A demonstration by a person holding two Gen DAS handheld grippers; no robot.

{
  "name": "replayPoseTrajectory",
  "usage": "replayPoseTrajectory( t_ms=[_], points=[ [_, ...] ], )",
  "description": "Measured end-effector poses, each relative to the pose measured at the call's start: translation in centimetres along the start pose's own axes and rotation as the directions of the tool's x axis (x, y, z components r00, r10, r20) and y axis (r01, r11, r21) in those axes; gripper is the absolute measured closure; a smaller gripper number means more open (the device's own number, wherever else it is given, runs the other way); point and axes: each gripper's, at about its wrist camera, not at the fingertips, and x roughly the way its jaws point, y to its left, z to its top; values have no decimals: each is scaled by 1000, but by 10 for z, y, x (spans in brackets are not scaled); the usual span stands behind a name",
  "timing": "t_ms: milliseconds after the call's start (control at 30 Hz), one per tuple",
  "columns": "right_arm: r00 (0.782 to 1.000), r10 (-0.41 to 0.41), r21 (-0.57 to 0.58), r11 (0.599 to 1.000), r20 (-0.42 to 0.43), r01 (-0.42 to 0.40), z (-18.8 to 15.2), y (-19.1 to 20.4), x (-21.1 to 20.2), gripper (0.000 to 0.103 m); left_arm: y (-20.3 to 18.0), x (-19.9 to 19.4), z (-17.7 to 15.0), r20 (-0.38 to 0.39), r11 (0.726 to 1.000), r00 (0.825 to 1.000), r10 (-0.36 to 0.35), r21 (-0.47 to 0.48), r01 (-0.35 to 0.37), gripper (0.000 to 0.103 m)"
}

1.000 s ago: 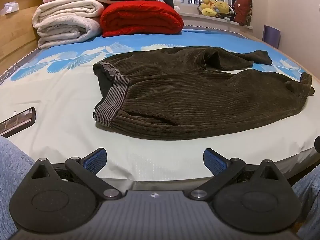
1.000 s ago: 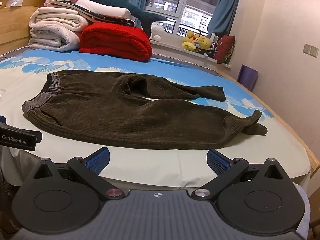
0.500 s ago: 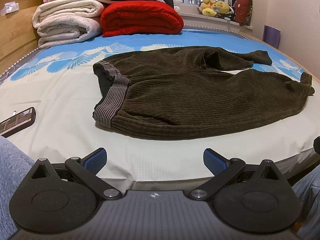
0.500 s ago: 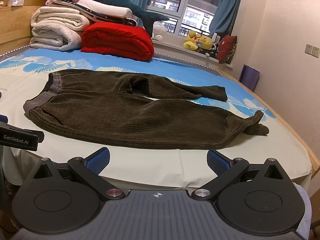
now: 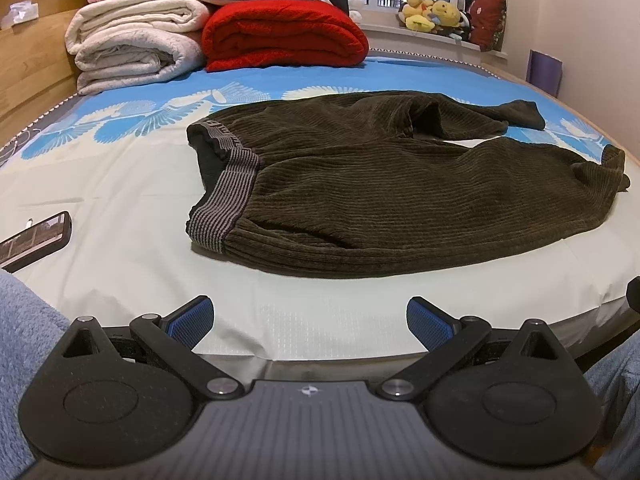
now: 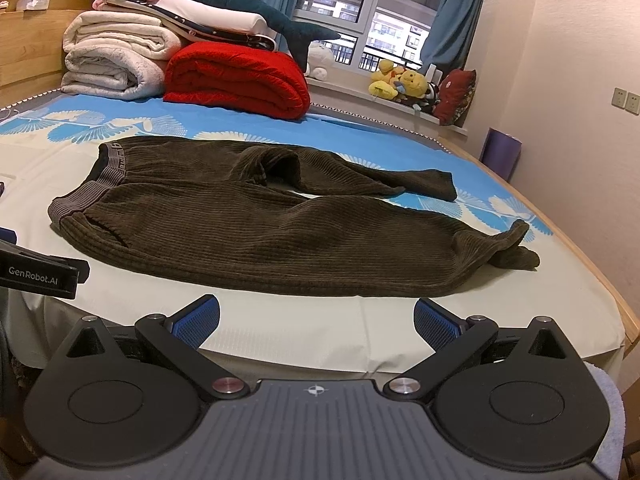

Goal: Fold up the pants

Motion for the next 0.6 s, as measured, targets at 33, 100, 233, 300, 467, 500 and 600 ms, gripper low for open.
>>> replayPoseTrajectory(
  t_ms=[33, 100, 233, 300, 467, 500, 600],
  points=[
    [1000, 1, 0, 1000, 0, -1, 0, 0, 0, 1, 0, 0, 0, 0, 1000, 1000, 0, 0, 0, 0],
    [1000, 0, 0, 1000, -1, -1, 0, 0, 0, 1, 0, 0, 0, 1, 1000, 1000, 0, 1, 0, 0],
    [1000, 2, -1, 1000, -1, -2, 0, 0, 0, 1, 0, 0, 0, 0, 1000, 1000, 0, 0, 0, 0],
    [1000, 1, 1, 1000, -3, -1, -1, 0, 1, 1, 0, 0, 0, 1, 1000, 1000, 0, 0, 0, 0],
    [1000, 2, 1, 1000, -3, -2, -1, 0, 1, 1, 0, 0, 0, -2, 1000, 1000, 0, 0, 0, 0],
    [1000, 1, 1, 1000, -4, -1, -1, 0, 1, 1, -2, 0, 0, -2, 1000, 1000, 0, 1, 0, 0],
    [1000, 2, 3, 1000, -3, -1, -2, 0, 1, 1, -2, 1, 0, -3, 1000, 1000, 0, 0, 0, 0]
  ],
)
